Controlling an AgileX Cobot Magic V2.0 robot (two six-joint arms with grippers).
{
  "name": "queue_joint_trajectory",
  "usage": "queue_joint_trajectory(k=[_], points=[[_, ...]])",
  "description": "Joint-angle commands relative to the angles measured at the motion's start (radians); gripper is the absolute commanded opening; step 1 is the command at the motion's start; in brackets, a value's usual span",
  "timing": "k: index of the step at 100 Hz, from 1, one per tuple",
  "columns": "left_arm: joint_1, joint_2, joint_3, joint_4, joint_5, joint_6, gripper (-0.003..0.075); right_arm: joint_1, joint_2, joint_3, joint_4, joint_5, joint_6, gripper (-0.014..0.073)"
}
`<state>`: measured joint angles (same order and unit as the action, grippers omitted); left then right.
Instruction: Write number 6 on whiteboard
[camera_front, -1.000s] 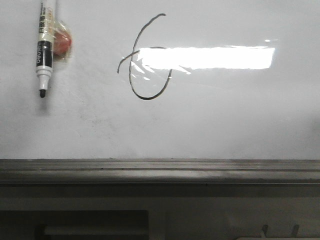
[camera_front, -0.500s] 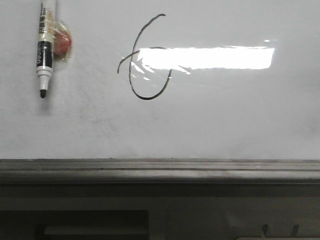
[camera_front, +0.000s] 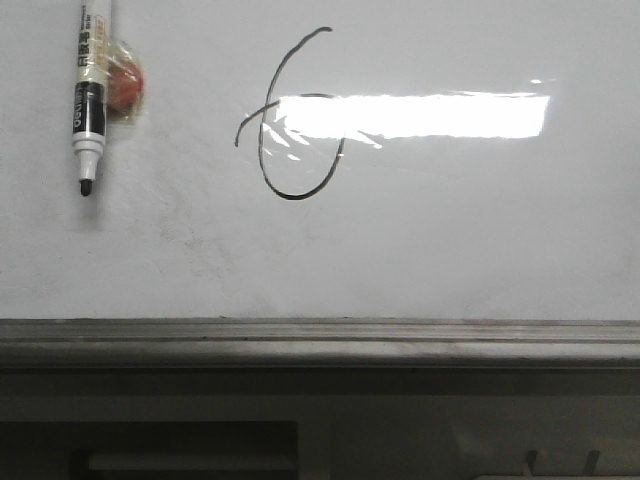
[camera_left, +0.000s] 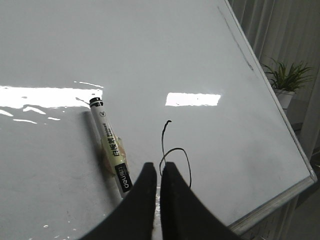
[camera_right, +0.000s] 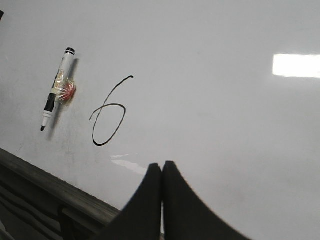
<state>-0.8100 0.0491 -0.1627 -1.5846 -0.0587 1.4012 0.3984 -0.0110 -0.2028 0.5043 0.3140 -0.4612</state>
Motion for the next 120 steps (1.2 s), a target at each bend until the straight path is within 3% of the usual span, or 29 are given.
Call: queue_joint_trajectory(k=[1,55,66,71,74,83,95,105,120], points=[[0.001,0.009,-0.027,-0.013,0.000,0.002,-0.0020,-0.007,-0.009,-0.025,0.013,-0.082,-0.011,-0.0065],[0.001,0.009,-0.027,-0.014,0.000,0.002,-0.0020,-0.007,-0.009,-0.025,0.013,-0.082,-0.011,-0.0065],[0.001,0.009,-0.022,0.006,-0.071,-0.002,-0.0020,-0.007,-0.009,-0.025,0.013,-0.082,-0.011,-0.0065],[0.003,0.011,-0.012,0.111,-0.095,-0.057,-0.0020,-0.007,-0.009,-0.025,0.013,-0.082,-0.011,-0.0065],[0.014,0.012,-0.001,0.263,-0.095,-0.127,-0.0020,-0.007,-0.009,-0.025,0.013,-0.082,-0.011,-0.0065],[0.066,0.012,0.025,0.677,-0.088,-0.418,-0.0020,-0.007,-0.009,-0.025,0.013,-0.082,-0.011,-0.0065],[0.190,0.012,0.045,1.086,-0.004,-0.757,-0.0020,-0.007,-0.009,-0.025,0.013,-0.082,-0.011,-0.0065],[0.324,0.012,0.064,1.279,0.051,-0.999,-0.0020,-0.007,-0.009,-0.025,0.013,-0.082,-0.011,-0.0065],[0.509,0.004,0.103,1.394,0.030,-1.163,-0.0020,-0.007,-0.009,-0.025,0.013,-0.082,-0.011,-0.0065]])
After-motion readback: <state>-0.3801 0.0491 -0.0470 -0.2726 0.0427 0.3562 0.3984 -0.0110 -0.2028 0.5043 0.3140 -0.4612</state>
